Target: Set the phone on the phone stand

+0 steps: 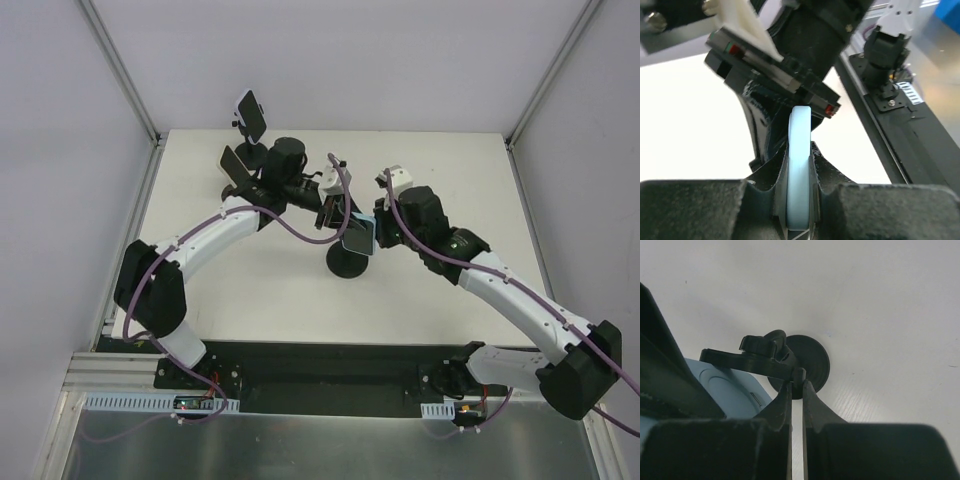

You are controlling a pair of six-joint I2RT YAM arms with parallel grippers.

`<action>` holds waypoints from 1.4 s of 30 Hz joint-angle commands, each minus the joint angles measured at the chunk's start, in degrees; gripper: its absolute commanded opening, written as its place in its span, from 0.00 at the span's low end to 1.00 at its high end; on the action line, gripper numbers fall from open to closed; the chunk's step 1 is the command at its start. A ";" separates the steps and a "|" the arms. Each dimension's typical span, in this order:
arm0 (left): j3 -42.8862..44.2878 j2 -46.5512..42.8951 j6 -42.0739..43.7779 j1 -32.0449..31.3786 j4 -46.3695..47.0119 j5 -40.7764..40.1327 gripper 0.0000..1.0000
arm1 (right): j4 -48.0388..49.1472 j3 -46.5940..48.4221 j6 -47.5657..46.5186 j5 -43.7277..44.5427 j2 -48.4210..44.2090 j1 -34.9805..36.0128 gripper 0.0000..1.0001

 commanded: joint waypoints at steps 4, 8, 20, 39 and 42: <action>-4.63 -7.77 -1.57 -0.34 -3.14 -59.37 0.00 | 1.51 -1.40 9.90 33.57 -4.56 10.55 0.00; -8.84 -9.35 -5.88 -3.24 -0.35 -80.04 0.00 | 2.91 -1.57 15.87 45.17 -2.19 17.14 0.00; -7.28 -1.02 -7.64 -7.11 2.22 -95.44 0.00 | 7.92 -5.00 21.77 56.37 -5.96 27.69 0.00; -15.35 0.67 -4.74 -7.82 15.30 -91.07 0.00 | -2.99 -2.08 36.90 47.86 -14.39 37.81 0.00; -16.67 0.40 -5.27 -7.90 16.54 -90.63 0.00 | -4.28 -2.37 38.91 43.55 -15.37 37.81 0.00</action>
